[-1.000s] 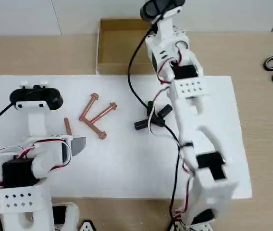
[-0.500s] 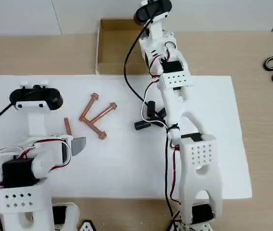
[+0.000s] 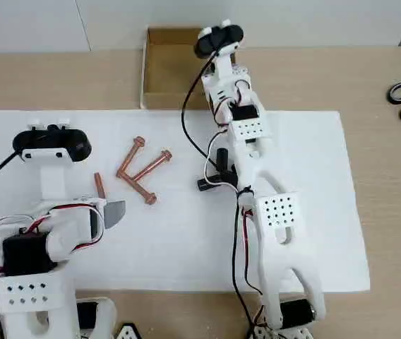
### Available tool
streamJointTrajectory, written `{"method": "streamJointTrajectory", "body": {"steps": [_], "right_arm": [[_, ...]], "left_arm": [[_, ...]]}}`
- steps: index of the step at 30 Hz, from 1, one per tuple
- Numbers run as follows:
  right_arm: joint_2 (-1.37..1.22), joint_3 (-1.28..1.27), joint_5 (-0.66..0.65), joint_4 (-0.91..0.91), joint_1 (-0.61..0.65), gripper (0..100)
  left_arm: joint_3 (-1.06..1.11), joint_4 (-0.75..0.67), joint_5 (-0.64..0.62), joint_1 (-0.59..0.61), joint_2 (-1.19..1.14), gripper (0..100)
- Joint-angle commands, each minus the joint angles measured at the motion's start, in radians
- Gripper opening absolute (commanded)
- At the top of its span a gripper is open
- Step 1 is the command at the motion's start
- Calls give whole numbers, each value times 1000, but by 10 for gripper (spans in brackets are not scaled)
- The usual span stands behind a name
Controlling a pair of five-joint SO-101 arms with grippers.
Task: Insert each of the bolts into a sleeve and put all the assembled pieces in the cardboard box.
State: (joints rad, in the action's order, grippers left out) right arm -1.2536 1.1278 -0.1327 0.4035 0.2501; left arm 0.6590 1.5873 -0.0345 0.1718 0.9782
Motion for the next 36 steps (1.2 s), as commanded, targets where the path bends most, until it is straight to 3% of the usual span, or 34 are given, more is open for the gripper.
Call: {"method": "streamJointTrajectory", "body": {"steps": [1, 10, 21, 29, 36], "right_arm": [[-31, 140, -3, -30, -2, 9], [-200, 311, -8, -28, -2, 202], [-222, 491, -11, -4, -5, 213], [-142, 555, -6, 219, -41, 213], [139, 554, -2, 578, -82, 213]], "left_arm": [[-42, 2, 2, 3, 12, 299], [-42, 2, 2, 3, 12, 299], [-42, 2, 2, 3, 12, 299], [-47, 2, 2, 0, 12, 299], [-47, 2, 2, 0, 12, 299]]}}
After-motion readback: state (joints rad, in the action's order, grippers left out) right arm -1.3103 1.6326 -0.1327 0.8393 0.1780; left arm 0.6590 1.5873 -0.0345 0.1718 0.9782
